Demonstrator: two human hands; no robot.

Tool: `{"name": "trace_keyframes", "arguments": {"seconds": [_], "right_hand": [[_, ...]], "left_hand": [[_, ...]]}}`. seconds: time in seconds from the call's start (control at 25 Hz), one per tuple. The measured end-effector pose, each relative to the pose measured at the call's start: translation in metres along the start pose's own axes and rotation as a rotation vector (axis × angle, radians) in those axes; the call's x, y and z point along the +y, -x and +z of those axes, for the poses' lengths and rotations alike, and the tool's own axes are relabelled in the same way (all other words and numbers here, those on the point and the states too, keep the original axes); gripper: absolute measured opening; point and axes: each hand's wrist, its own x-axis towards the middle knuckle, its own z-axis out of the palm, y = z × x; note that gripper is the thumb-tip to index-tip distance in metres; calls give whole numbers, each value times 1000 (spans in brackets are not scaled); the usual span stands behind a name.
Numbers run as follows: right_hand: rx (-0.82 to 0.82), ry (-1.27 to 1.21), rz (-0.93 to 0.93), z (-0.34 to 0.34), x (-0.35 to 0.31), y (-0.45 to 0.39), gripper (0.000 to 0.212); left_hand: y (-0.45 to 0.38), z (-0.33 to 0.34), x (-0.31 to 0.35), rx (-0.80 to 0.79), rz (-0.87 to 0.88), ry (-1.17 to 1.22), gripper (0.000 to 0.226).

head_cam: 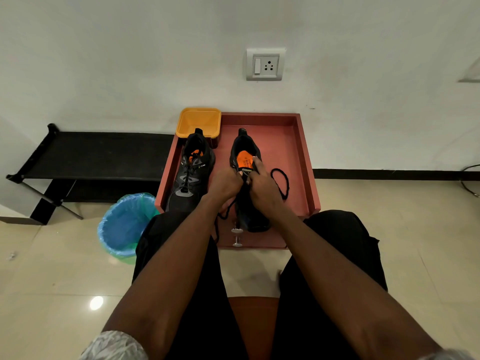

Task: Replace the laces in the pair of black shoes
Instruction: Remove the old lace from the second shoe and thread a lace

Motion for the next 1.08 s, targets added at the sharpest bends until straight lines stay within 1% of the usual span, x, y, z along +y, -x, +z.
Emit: {"name": "trace_keyframes", "arguments": {"seconds": [0.08, 0.12, 0.16, 0.24, 0.28, 0.32, 0.36, 0.4, 0.48, 0.52, 0.56, 0.6, 0.64, 0.72, 0.8, 0.88, 0.92, 1.0, 1.08], "right_hand": [[-1, -83, 37, -1, -3, 1, 24], [29, -120, 96, -4, -5, 1, 21], [100, -185, 193, -10, -4, 0, 17], [307, -390, 513, -28, 3, -7, 17], [384, -453, 650, -37, 9, -8, 23], [416, -381, 695, -43, 14, -9, 34], [390, -253, 652, -46, 18, -8, 44], [334, -147, 538, -44, 16, -6, 48], [158, -64, 253, -35, 5, -2, 37], [42, -1, 135, -29, -1, 0, 31], [-67, 43, 68, -22, -3, 3, 29], [-144, 58, 50, -17, -2, 5, 28], [-185, 63, 59, -15, -1, 4, 28], [-202, 65, 60, -12, 3, 1, 26], [-196, 43, 44, -11, 5, -1, 22], [-164, 19, -2, -11, 3, 2, 19], [-137, -15, 7, -12, 0, 5, 17], [-39, -115, 133, -17, -4, 7, 12], [101, -297, 392, -22, -3, 3, 10]], "left_hand": [[0, 1, -2, -17, -8, 5, 36], [1, 1, -2, -17, -4, 8, 36], [1, 0, -1, -16, -7, 12, 37], [2, 0, -1, -11, -2, 28, 40], [1, 1, -2, -9, 2, 42, 39], [1, 2, -4, -18, -5, 65, 38], [0, 4, -5, -41, -12, 104, 36], [1, 6, -6, -69, -16, 152, 35], [3, 8, -7, -127, -32, 232, 34], [5, 6, -6, -134, -41, 241, 33], [5, 6, -5, -126, -44, 233, 32], [3, 5, -6, -113, -35, 216, 32], [2, 5, -7, -105, -26, 196, 32], [-2, 5, -10, -111, -9, 141, 33], [-3, 6, -11, -128, 2, 87, 32], [-4, 6, -9, -139, -7, 90, 29], [-3, 5, -9, -143, -17, 99, 29], [-3, 4, -11, -150, -44, 123, 28], [-2, 2, -11, -159, -46, 132, 29]]}}
